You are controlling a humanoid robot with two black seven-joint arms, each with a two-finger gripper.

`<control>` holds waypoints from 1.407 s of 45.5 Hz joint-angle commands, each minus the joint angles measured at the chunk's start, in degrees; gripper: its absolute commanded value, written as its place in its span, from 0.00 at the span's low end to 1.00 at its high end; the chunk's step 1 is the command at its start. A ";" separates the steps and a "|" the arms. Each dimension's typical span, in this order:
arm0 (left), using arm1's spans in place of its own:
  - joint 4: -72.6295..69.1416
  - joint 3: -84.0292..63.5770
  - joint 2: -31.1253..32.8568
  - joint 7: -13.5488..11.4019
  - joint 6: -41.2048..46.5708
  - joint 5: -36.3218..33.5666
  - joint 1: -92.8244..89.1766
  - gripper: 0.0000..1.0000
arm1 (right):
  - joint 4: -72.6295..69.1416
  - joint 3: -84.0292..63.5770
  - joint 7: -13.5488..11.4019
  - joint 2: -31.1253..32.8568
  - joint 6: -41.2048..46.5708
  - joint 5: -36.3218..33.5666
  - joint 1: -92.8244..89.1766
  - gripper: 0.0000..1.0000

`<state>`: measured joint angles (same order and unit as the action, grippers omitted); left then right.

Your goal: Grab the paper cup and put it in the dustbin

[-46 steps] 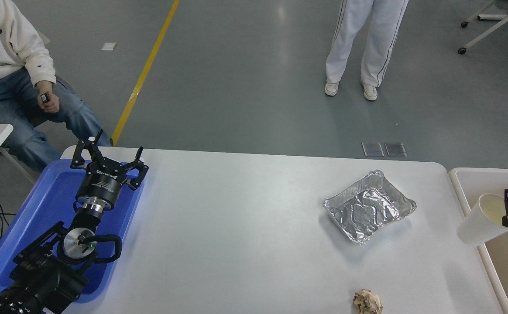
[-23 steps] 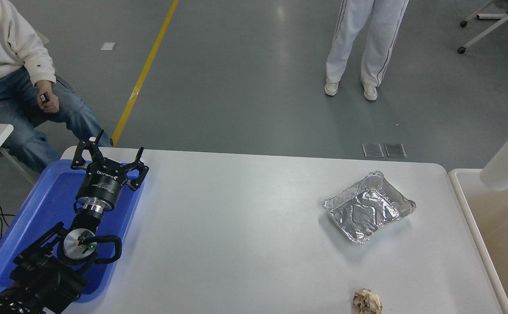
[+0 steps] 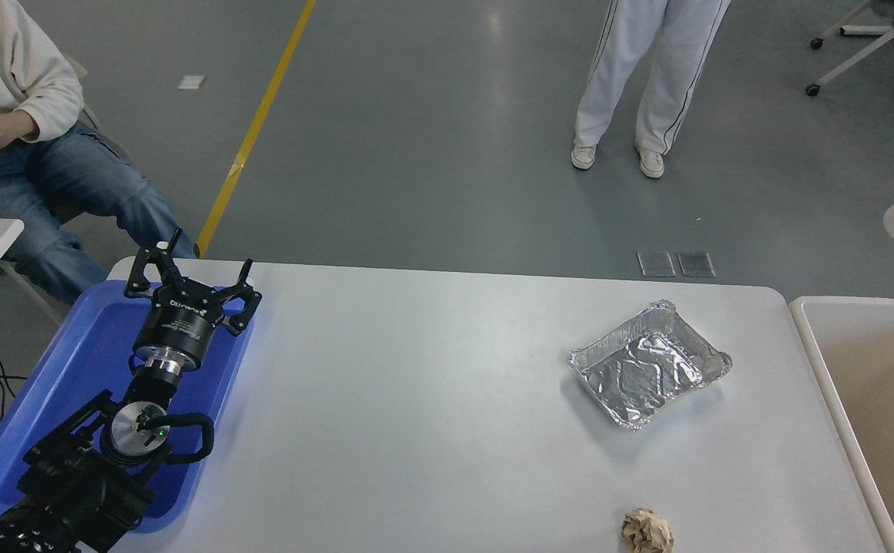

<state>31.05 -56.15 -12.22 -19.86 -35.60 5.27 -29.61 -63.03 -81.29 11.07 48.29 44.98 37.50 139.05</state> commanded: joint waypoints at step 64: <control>-0.03 0.07 0.00 0.00 0.00 0.00 -0.01 1.00 | 27.61 26.35 -0.08 15.61 -4.89 8.11 -50.98 0.00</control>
<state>31.03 -56.10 -12.23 -19.87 -35.60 5.28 -29.59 -37.69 -64.86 11.00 63.68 44.57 45.80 102.65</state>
